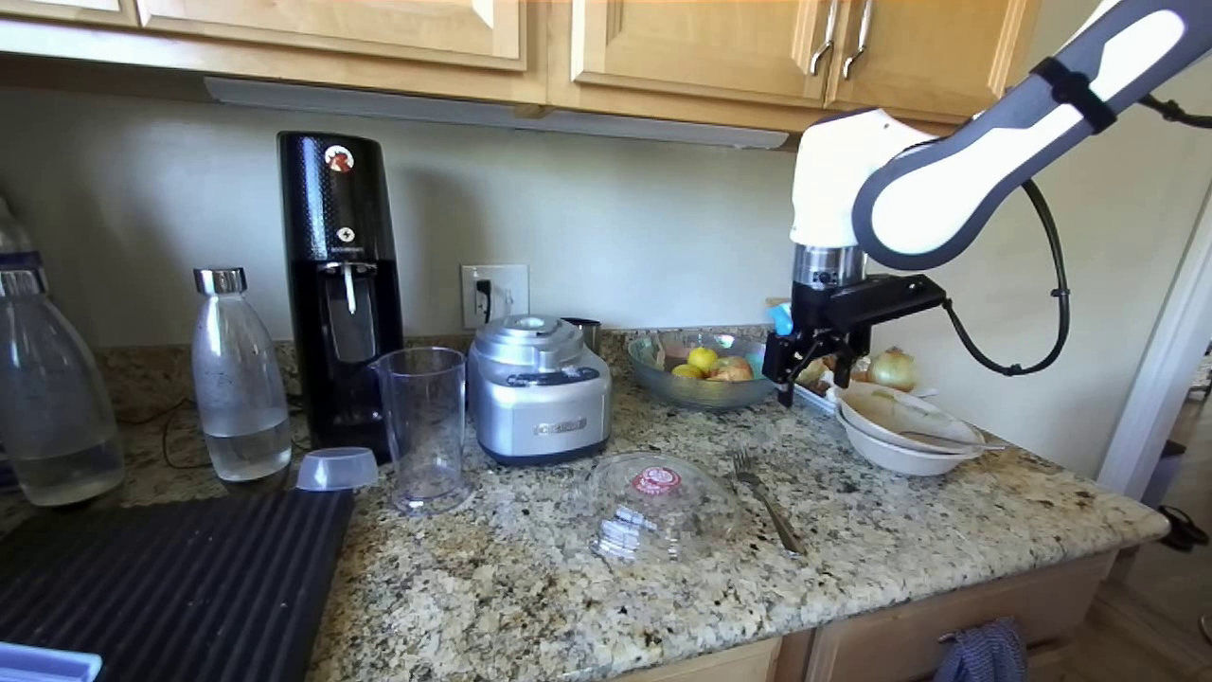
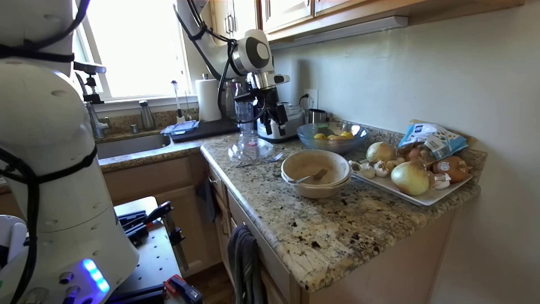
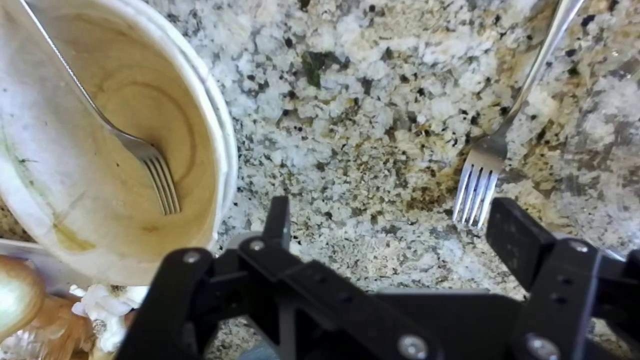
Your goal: Pick the bowl on the left, put it in the bowl on the right then put both forks inside the bowl
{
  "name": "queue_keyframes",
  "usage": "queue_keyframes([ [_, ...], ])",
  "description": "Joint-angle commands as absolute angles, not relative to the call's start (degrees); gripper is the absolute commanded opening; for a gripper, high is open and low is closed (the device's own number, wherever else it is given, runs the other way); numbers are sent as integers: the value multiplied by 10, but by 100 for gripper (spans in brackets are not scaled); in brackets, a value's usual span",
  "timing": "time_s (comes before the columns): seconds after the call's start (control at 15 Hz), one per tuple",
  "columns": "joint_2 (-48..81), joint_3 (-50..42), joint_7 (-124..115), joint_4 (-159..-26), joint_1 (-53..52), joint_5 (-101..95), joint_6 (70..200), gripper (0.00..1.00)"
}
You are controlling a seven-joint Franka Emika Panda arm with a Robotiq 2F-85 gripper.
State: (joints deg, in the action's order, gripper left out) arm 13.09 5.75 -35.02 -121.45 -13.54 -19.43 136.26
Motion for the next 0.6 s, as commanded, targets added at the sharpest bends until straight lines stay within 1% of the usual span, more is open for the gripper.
queue_keyframes([
  [0.0, 130, 53, -348, -1214, -140, -192, 1362, 100],
  [0.53, 152, 54, -427, -1222, -157, -175, 1393, 100],
])
